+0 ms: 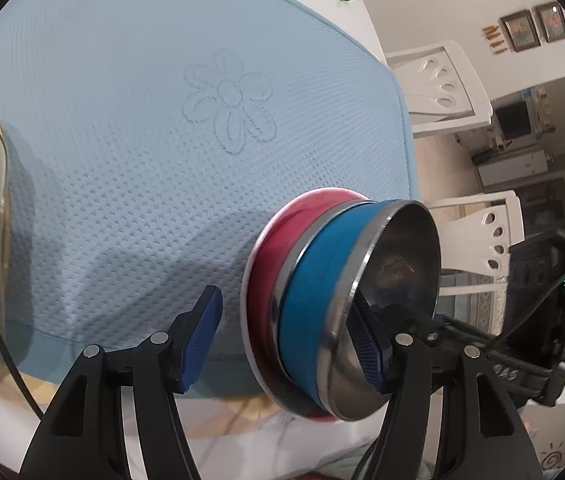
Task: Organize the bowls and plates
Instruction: 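Grip the rims of the three nested bowls with the right gripper and lift, then carry the nested bowls with the right gripper over the plate stack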
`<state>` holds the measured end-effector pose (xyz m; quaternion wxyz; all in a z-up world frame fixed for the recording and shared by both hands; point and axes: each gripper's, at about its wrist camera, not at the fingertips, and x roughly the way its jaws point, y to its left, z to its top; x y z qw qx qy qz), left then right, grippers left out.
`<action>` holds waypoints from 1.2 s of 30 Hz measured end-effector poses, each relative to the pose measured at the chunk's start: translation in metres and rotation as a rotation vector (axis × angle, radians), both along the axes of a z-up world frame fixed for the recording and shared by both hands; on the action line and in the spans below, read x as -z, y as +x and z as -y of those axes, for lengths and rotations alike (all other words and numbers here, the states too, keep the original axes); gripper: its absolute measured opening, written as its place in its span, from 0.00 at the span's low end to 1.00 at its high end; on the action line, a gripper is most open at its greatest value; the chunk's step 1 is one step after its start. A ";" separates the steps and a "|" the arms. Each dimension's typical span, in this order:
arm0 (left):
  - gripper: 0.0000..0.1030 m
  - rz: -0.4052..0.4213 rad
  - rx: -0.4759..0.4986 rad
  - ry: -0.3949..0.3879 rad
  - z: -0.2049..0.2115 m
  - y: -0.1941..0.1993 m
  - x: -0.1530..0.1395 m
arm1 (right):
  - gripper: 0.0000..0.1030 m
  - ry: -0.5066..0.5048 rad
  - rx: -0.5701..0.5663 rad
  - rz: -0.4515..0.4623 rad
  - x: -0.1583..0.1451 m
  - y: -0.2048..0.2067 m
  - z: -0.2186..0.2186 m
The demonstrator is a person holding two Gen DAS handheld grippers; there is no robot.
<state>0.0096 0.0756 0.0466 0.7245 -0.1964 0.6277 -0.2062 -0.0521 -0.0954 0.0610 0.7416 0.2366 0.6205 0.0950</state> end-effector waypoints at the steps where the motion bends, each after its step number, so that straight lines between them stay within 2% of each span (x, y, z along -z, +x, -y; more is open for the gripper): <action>1: 0.58 -0.003 -0.005 -0.006 0.000 0.000 0.001 | 0.50 0.003 -0.007 -0.002 0.004 0.001 0.001; 7: 0.58 -0.015 -0.030 -0.031 0.000 0.001 0.011 | 0.50 0.023 -0.034 0.003 0.018 0.006 -0.006; 9: 0.58 -0.022 -0.037 -0.036 0.001 0.003 0.015 | 0.51 0.051 -0.038 0.016 0.020 0.010 -0.008; 13: 0.58 -0.032 -0.039 -0.044 0.004 0.007 0.023 | 0.51 0.046 -0.050 0.059 0.018 0.013 -0.013; 18: 0.48 -0.014 -0.004 -0.065 0.013 0.008 0.026 | 0.51 0.042 -0.051 0.085 0.017 0.013 -0.023; 25: 0.48 0.016 -0.017 -0.048 0.020 0.007 0.022 | 0.51 0.050 -0.047 0.101 0.019 0.007 -0.018; 31: 0.48 0.054 0.000 0.007 0.025 -0.001 0.015 | 0.51 -0.012 -0.095 0.161 0.013 -0.002 -0.027; 36: 0.48 0.045 -0.027 0.020 0.023 -0.005 0.011 | 0.48 -0.006 -0.079 0.146 0.010 0.000 -0.027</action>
